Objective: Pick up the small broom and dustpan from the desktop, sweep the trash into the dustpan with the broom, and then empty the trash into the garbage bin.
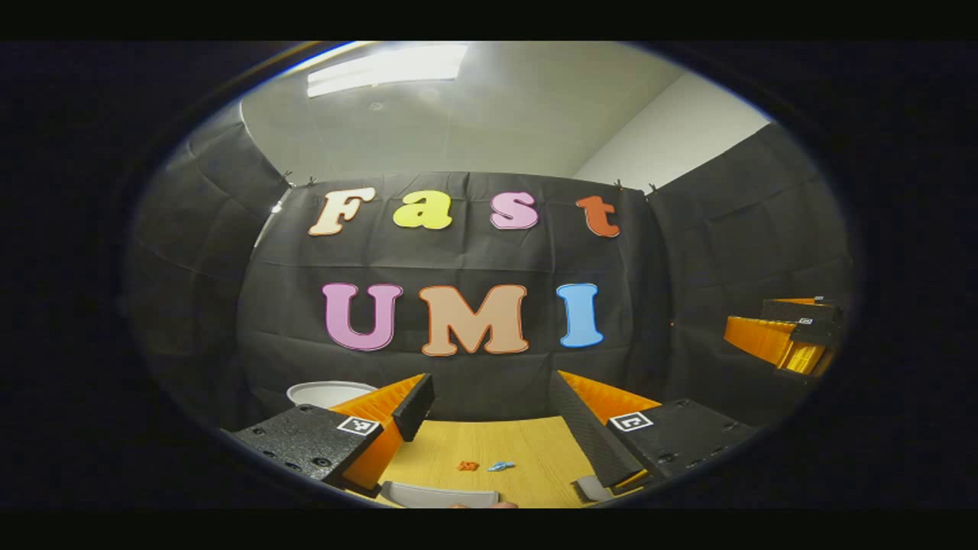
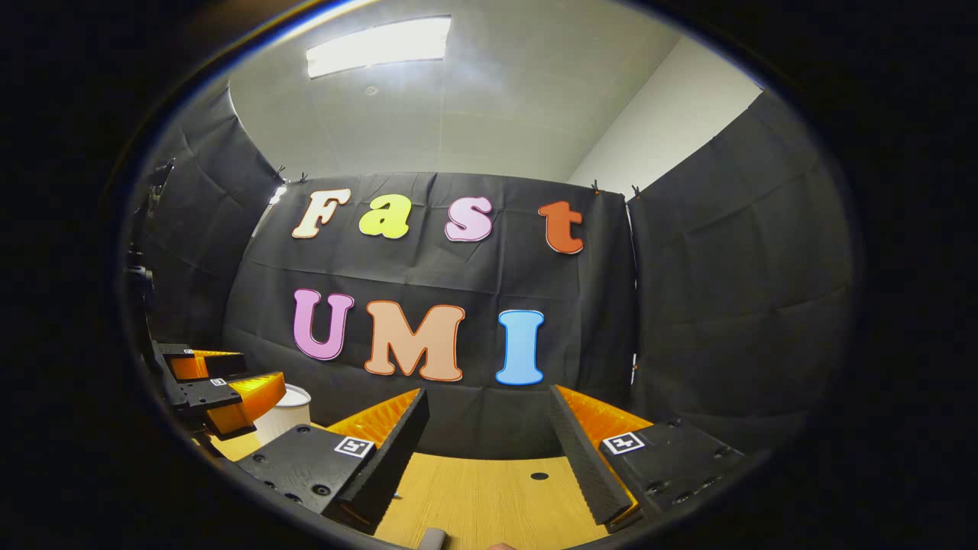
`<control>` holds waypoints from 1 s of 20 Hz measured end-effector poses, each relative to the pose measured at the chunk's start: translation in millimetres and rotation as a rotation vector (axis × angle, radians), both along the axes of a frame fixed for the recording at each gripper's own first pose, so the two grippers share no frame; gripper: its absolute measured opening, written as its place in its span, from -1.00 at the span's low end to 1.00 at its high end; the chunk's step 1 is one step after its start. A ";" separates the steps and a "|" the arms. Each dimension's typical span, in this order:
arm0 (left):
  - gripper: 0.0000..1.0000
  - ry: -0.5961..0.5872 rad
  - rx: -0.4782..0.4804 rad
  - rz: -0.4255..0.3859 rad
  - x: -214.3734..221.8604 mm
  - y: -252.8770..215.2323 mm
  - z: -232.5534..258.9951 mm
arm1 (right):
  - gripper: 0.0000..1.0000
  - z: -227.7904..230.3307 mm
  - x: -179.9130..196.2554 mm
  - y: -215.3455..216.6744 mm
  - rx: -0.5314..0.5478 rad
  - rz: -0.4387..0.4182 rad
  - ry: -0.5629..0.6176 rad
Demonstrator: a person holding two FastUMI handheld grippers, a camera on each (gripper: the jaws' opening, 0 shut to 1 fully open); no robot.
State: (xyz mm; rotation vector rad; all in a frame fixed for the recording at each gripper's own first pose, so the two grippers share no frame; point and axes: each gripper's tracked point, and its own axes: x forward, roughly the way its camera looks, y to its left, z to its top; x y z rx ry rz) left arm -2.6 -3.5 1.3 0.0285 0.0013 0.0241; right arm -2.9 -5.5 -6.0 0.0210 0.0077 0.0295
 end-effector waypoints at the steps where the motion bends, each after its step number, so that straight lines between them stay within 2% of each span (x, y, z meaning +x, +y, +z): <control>1: 0.87 0.000 0.002 0.003 0.6 -1.2 0.4 | 0.84 0.6 1.0 -3.0 0.011 -0.004 0.001; 5: 0.87 -0.002 0.012 0.015 1.6 -6.5 1.0 | 0.84 -3.6 3.2 -18.3 0.052 -0.018 0.015; 9: 0.87 0.004 0.018 0.032 1.3 -13.5 -0.6 | 0.83 -11.0 5.4 -27.4 0.041 -0.004 0.028; 15: 0.87 0.040 0.027 0.098 -8.5 -16.3 -16.8 | 0.84 -26.0 7.9 -13.8 0.078 0.103 0.056; 16: 0.96 0.051 0.029 0.104 -9.3 -14.1 -19.7 | 0.83 -32.1 12.7 -11.1 0.092 0.110 0.071; 17: 0.87 0.056 0.025 0.098 -8.8 -13.9 -22.5 | 0.83 -36.4 15.9 -7.8 0.096 0.108 0.076; 20: 0.87 0.058 0.008 0.090 -2.5 -0.5 -22.7 | 0.83 -42.1 29.5 -3.4 0.116 0.061 0.095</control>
